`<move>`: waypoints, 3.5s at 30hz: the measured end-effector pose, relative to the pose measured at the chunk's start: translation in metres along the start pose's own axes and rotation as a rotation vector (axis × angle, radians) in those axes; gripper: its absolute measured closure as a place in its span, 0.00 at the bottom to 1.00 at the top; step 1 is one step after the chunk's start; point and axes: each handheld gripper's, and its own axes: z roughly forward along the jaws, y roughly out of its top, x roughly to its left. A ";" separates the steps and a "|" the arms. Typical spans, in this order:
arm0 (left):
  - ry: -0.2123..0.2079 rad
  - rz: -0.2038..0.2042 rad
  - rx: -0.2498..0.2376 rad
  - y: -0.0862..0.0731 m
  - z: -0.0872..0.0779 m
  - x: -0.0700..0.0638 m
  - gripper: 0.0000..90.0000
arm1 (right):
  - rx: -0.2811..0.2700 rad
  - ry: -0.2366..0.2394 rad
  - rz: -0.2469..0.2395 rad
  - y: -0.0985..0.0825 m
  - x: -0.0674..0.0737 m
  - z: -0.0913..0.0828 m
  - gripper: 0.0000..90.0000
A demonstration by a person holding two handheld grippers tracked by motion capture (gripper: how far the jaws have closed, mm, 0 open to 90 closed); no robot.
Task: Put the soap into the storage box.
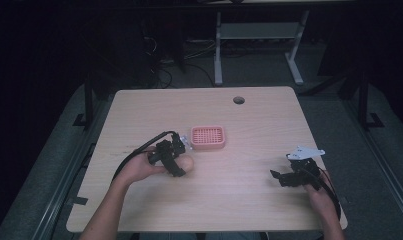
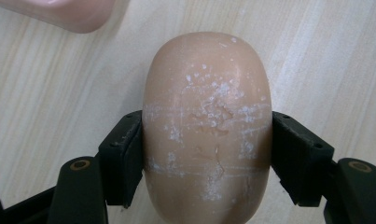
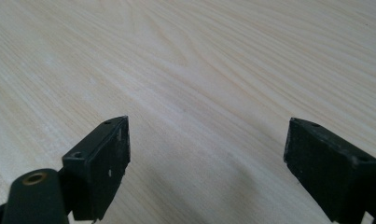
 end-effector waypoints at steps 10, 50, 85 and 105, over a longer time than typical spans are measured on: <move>0.001 0.011 0.001 0.012 -0.003 0.007 0.36 | -0.001 0.003 0.000 0.000 0.000 0.000 0.15; -0.003 0.043 0.015 0.069 -0.005 0.040 0.36 | 0.001 0.016 0.003 0.000 0.001 0.000 0.15; -0.017 0.055 0.035 0.110 0.009 0.069 0.36 | -0.007 0.015 0.019 -0.002 -0.004 -0.001 0.15; -0.039 0.019 0.037 0.119 0.031 0.087 0.36 | -0.004 0.015 0.031 -0.003 -0.004 0.000 0.15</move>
